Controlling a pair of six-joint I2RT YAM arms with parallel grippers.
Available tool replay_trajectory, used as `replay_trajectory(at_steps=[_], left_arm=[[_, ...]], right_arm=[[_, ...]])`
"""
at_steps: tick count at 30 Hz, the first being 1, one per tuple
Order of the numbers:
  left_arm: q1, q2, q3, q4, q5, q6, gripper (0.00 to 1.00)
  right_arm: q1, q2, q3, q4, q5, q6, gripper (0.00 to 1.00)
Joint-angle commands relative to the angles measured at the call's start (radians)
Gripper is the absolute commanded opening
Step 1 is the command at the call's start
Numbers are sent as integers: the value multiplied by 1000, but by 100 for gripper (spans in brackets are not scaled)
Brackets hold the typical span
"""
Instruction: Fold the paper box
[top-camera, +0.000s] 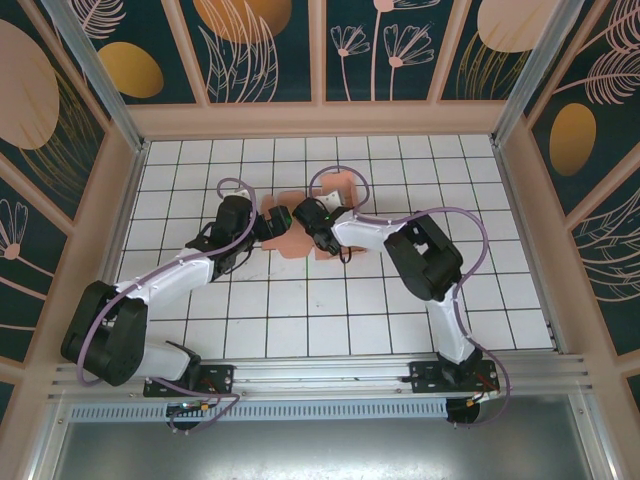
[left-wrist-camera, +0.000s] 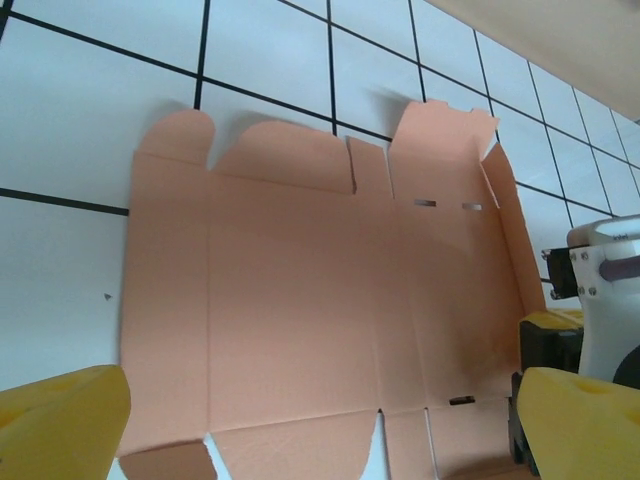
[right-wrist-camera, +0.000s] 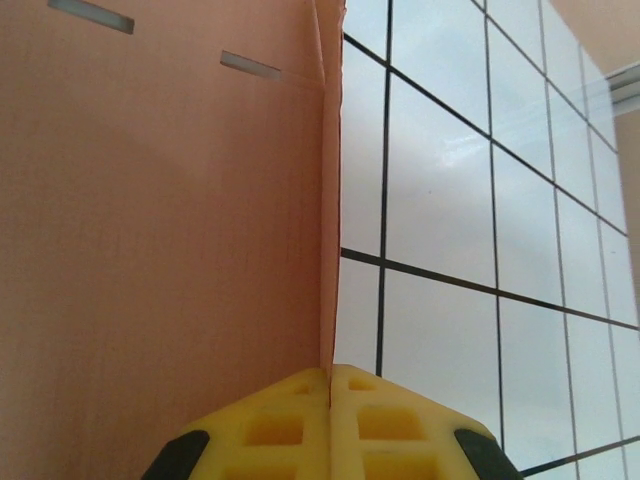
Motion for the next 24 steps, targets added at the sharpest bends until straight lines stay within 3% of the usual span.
replay_trajectory(at_steps=[1,7,13,17,24], left_arm=[[8,17,-1,-3,-28,-13,99],[11,56,42,3,-11,-18,99],[9,94,133,-8,12,25,99],[9,153,220,14,105,30,99],[9,255,375,-10,180,-28,95]], right_arm=[[-2,-18,-25,3,74,16,0],[-53,-260,-274,332,-287,-100,0],[-122,-430,-501,609,-484,-233,0],[-165,-509,-586,709,-632,-282,0],[-168,-547,-629,747,-608,-341,0]])
